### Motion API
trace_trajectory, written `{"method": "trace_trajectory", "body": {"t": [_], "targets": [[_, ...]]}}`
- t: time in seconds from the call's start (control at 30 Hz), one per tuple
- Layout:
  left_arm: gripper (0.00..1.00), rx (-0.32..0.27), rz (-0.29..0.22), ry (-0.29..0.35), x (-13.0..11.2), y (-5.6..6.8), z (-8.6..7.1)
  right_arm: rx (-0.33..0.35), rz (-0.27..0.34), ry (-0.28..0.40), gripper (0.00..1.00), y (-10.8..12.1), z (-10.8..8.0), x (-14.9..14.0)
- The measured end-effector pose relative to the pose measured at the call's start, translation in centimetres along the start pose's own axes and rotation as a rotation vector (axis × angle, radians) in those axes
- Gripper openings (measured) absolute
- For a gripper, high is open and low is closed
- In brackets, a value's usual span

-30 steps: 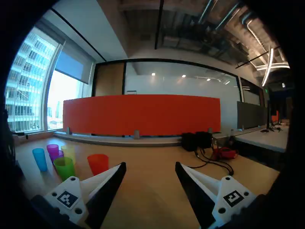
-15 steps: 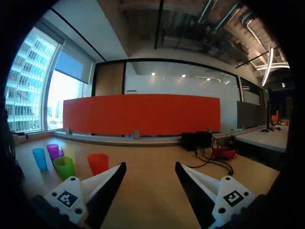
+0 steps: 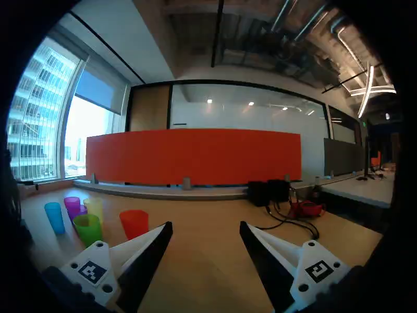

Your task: Pour water

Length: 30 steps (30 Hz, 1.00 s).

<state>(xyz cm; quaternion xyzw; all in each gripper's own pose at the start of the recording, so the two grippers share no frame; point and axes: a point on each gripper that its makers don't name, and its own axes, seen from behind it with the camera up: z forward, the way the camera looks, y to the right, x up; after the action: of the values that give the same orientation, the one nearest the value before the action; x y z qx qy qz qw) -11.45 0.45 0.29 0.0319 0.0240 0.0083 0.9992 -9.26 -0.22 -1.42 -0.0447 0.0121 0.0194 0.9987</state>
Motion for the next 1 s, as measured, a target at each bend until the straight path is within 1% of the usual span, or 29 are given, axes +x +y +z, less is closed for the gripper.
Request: {"method": "trace_trajectory", "body": {"t": [1.0], "targets": [[0.98, 0.000, 0.000, 0.000, 0.01, 0.03, 0.03, 0.000, 0.001, 0.000, 1.00, 0.00, -0.08, -0.18]]}}
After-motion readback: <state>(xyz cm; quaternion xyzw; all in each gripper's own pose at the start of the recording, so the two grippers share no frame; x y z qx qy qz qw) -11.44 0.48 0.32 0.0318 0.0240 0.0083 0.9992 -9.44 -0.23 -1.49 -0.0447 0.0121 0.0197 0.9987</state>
